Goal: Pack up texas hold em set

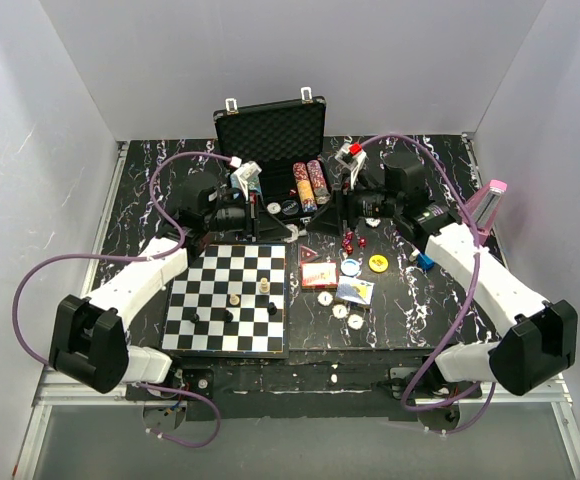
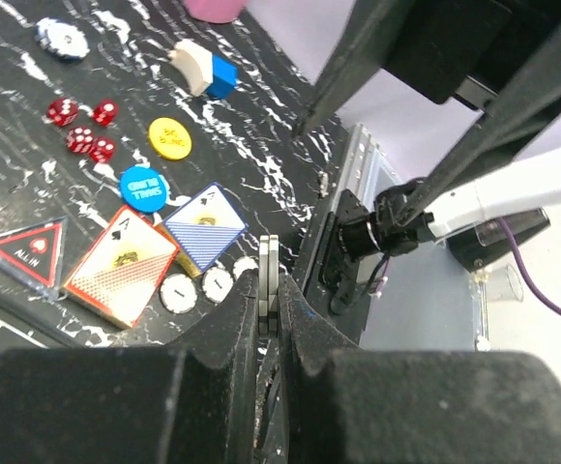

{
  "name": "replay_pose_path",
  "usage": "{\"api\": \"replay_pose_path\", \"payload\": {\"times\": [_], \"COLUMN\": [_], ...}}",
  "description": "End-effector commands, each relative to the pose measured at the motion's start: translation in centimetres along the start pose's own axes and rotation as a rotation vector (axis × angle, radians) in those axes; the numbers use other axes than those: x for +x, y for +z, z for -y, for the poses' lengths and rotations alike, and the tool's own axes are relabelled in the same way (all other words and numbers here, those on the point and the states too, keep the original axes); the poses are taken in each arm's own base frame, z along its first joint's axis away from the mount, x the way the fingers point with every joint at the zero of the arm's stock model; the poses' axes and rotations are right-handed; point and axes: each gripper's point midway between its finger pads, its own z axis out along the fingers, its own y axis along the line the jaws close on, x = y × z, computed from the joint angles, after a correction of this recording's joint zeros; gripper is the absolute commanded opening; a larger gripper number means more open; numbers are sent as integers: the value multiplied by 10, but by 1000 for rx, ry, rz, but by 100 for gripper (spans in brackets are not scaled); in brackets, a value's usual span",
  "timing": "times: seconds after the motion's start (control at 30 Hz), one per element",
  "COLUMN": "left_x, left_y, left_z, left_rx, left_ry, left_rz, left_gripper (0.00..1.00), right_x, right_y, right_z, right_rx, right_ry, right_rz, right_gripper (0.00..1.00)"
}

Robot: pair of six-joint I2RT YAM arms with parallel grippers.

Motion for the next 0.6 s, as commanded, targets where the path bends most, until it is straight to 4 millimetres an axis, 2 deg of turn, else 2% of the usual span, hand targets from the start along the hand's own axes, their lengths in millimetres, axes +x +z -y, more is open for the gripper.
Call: {"api": "replay_pose_path", "payload": {"times": [0.0,0.13,0.4,0.57], "left_x": [-12,-12,-12,-13], "left_y": [-10,-12,-12,-12], "left_z": [44,53,52,54], "left_rx": [178,232,232,236], "left_ry": [140,154,152,157], "left_rz": [48,64,65,68], "left_gripper": [0,0,0,0], "right_x": [-15,-10,-5,-3], "right_y": [4,11,14,15], "right_z": [-22,-25,-46,-49], "right_rx": [-140,-188,-308,-331], "right_ry": [23,45,50,61], "right_rz": [39,11,-2,-12], "right_gripper": [60,57,49,37]}}
